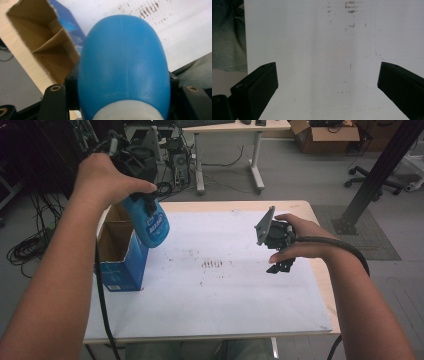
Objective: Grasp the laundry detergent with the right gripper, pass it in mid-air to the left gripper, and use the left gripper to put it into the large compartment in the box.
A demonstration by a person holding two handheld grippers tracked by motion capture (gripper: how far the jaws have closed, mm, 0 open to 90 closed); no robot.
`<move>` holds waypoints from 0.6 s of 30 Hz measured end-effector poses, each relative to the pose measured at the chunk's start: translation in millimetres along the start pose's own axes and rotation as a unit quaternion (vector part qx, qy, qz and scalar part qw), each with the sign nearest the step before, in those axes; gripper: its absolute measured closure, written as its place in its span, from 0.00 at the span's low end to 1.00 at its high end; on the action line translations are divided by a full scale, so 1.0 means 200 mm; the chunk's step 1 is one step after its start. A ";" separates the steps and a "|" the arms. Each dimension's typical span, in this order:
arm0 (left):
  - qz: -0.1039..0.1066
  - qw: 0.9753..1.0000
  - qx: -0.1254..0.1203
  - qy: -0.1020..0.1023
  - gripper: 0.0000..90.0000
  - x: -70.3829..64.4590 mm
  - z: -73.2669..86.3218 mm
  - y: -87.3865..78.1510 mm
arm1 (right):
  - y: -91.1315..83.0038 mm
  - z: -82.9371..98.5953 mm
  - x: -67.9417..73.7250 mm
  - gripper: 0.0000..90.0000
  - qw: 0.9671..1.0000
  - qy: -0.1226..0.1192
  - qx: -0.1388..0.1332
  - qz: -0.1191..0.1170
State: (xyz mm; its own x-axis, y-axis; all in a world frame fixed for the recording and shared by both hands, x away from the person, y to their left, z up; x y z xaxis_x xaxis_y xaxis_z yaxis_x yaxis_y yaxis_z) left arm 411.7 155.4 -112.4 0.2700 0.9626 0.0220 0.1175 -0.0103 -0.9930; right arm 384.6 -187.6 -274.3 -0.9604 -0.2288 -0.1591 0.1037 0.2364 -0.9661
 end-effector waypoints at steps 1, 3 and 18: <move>0.001 1.000 -0.002 -0.005 0.43 0.01 0.00 -0.01 | 0.00 0.00 0.00 0.04 1.000 0.000 0.004 -0.002; -0.004 1.000 -0.003 -0.016 0.43 0.06 0.01 -0.06 | -0.01 0.01 -0.01 0.04 1.000 0.000 0.010 -0.006; -0.002 0.996 -0.001 -0.094 0.43 0.31 0.03 -0.21 | -0.01 0.04 -0.01 0.04 0.999 0.005 0.028 -0.028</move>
State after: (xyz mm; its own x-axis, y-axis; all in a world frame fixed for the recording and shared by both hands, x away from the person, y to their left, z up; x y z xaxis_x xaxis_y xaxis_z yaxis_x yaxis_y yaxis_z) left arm 417.4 217.7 -70.9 0.0864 0.9963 0.0041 0.1198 -0.0063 -0.9928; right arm 388.4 -194.2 -274.0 -0.9676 -0.2305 -0.1028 0.0639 0.1706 -0.9833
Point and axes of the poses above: each handheld gripper's, and its own axes: y roughly forward along the jaws, z roughly out of its underside, x roughly to its left, the point moved 1 cm from there along y, roughly forward along the jaws, and after that the axes turned 12 degrees about -y, right-handed, at the moved point
